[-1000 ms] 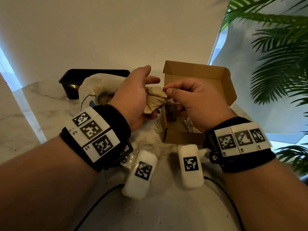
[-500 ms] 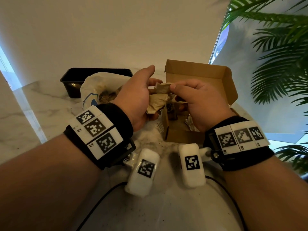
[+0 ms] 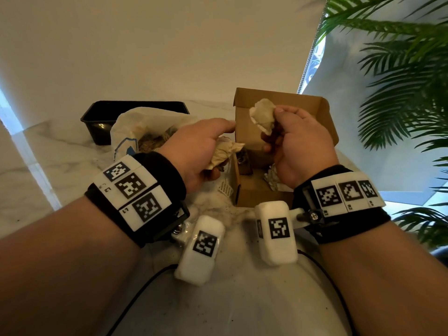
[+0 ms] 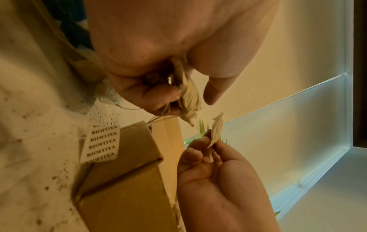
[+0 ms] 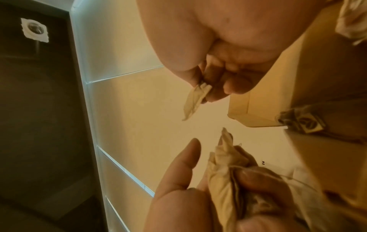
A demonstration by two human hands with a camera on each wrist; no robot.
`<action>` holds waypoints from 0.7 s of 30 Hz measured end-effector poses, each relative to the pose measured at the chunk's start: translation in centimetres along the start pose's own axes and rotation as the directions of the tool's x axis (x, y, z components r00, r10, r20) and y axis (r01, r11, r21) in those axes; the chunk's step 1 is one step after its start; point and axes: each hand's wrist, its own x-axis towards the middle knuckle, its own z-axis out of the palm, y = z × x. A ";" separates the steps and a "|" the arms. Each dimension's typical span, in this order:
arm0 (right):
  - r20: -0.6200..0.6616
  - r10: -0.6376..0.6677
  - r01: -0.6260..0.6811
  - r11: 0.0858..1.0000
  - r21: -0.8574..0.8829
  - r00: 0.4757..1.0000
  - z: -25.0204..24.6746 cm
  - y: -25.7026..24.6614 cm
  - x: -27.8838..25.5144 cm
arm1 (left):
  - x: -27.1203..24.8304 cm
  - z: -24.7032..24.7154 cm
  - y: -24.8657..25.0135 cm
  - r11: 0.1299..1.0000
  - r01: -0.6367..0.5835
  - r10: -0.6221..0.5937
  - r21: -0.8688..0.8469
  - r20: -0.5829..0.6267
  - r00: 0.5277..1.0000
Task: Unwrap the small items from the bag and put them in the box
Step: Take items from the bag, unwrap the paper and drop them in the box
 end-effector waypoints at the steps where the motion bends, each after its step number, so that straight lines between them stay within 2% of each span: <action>1: 0.003 0.006 -0.006 0.999 0.040 1.000 0.0 0.0 0.1 | 0.0 0.0 0.0 1.000 -0.008 0.008 0.020 -0.001 1.000; 5: 0.024 0.038 -0.042 0.987 0.156 0.999 0.0 -0.1 0.1 | 0.0 -0.2 -0.2 0.988 -0.071 0.062 0.135 0.067 0.996; 10: 0.080 0.026 -0.030 0.998 0.049 0.996 -0.1 0.2 0.2 | -0.4 0.0 0.0 0.967 -0.167 0.137 0.193 0.158 0.978; 13: 0.141 0.008 -0.004 1.000 -0.028 0.990 0.0 0.6 0.3 | -0.3 0.0 0.2 0.965 -0.194 0.174 0.177 0.118 0.978; 17: 0.211 0.017 0.001 0.996 -0.086 0.977 0.1 0.7 0.2 | -0.2 -0.1 0.4 0.983 -0.153 0.146 0.105 0.068 0.987; 21: 0.347 -0.089 0.093 0.996 0.004 0.934 -0.3 0.5 0.0 | 0.1 -0.3 0.4 0.997 -0.030 0.035 -0.070 0.068 0.997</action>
